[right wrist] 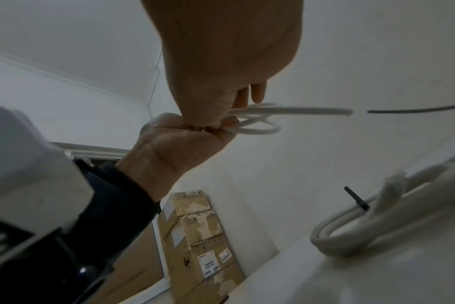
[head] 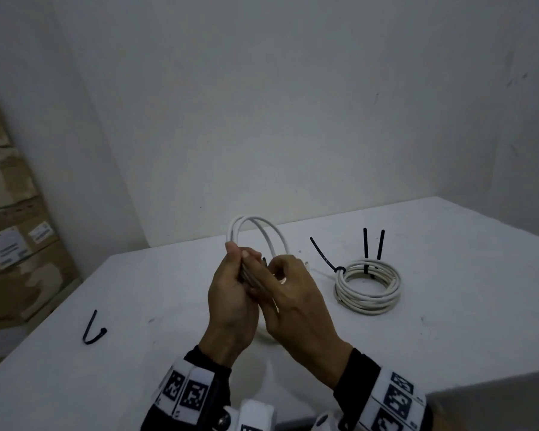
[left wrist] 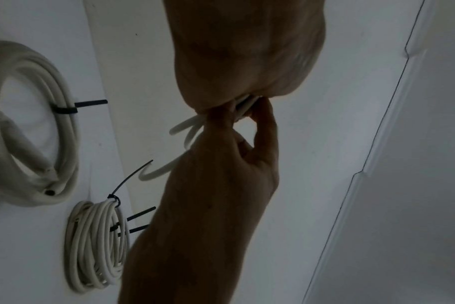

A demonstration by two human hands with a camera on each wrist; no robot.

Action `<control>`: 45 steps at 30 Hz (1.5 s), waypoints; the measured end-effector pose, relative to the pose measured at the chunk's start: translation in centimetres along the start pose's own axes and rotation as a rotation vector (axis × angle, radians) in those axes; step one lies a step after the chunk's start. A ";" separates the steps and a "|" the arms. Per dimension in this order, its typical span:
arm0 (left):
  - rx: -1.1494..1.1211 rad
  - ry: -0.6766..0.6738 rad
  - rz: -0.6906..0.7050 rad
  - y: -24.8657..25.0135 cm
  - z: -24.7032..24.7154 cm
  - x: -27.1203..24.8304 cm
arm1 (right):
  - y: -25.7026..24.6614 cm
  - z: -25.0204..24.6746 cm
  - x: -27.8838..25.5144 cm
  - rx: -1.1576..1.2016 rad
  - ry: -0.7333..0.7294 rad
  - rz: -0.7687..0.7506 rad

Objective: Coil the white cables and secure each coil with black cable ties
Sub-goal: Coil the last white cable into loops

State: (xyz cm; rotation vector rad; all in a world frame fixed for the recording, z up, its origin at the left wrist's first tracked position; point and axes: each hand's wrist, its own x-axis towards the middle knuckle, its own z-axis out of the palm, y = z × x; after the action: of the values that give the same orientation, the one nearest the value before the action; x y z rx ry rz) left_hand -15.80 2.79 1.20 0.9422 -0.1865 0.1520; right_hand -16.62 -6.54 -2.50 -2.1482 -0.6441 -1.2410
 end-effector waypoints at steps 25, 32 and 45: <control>-0.278 -0.074 -0.129 1.3 -0.9 -1.0 | 1.5 -1.6 1.4 1.231 0.057 1.354; -0.227 -0.033 -0.138 0.2 -1.0 -1.1 | 1.2 -2.0 1.4 1.074 0.074 1.303; -0.221 0.046 -0.173 -0.8 -1.3 -1.5 | 1.4 -1.7 0.9 1.097 0.203 1.228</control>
State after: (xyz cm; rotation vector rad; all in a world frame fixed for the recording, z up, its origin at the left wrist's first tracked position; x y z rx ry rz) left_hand -16.99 3.32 -0.47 0.7295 -0.0761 -0.0072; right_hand -16.36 -8.58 -1.31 -1.0352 0.1580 -0.2367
